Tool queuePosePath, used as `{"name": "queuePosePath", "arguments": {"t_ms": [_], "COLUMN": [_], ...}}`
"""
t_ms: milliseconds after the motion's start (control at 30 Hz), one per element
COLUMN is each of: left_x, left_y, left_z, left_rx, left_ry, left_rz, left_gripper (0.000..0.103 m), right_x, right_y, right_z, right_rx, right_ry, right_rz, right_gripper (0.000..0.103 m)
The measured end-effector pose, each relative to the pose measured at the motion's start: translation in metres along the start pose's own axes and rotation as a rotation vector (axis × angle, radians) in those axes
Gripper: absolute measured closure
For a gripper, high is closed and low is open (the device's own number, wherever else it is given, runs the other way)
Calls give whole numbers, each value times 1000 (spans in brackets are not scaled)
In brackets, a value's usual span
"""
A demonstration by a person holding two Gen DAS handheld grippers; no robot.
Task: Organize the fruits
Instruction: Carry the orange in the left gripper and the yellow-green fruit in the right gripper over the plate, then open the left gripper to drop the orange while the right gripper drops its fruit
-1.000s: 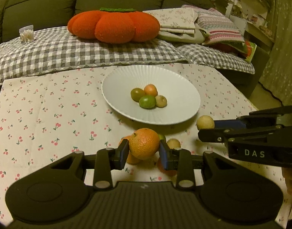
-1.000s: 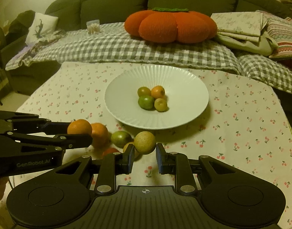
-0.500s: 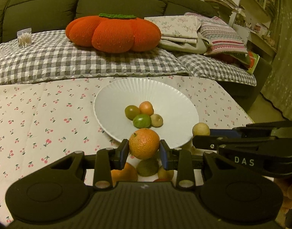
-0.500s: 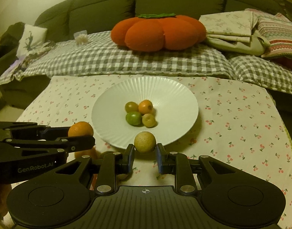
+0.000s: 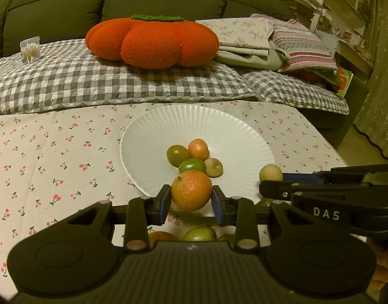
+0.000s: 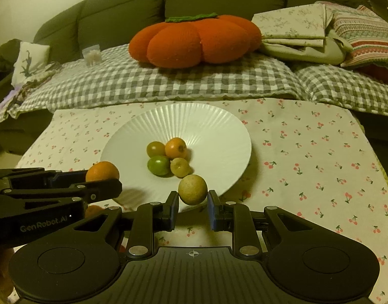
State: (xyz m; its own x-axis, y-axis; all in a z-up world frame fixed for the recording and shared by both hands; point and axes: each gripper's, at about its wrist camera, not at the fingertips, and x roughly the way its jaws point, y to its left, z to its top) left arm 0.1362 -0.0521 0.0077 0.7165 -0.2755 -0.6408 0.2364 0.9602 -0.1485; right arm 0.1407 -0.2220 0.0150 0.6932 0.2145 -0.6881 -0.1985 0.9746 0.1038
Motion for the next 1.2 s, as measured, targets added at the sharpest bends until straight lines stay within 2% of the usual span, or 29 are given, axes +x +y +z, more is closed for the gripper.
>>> {"name": "queuePosePath", "arguments": {"t_ms": [533,667,700,767,1033,1200], "left_x": [10,8,7,3,-15,-23], "left_y": [5,5,5,5,6,6], "left_z": [-1,-1,-1,-1,-5,-13], "left_rx": [12,14,16,15,20,30], "left_ry": [13,19,18,3,-12,11], "left_rz": [10,2,1,2,-8,-17], "left_gripper": [70,68,66,50,36,30], "right_x": [12,10,10,9,0,-8], "right_y": [-5,-5,-6,-7,-10,-9], "right_z": [1,1,1,0,-5,-9], "right_rx": [8,11,14,21,21,11], "right_ry": [-7,-9,-9,-8,5,12], "right_rz": [3,2,5,8,1,-6], "right_gripper": [80,77,77,76,54,46]}}
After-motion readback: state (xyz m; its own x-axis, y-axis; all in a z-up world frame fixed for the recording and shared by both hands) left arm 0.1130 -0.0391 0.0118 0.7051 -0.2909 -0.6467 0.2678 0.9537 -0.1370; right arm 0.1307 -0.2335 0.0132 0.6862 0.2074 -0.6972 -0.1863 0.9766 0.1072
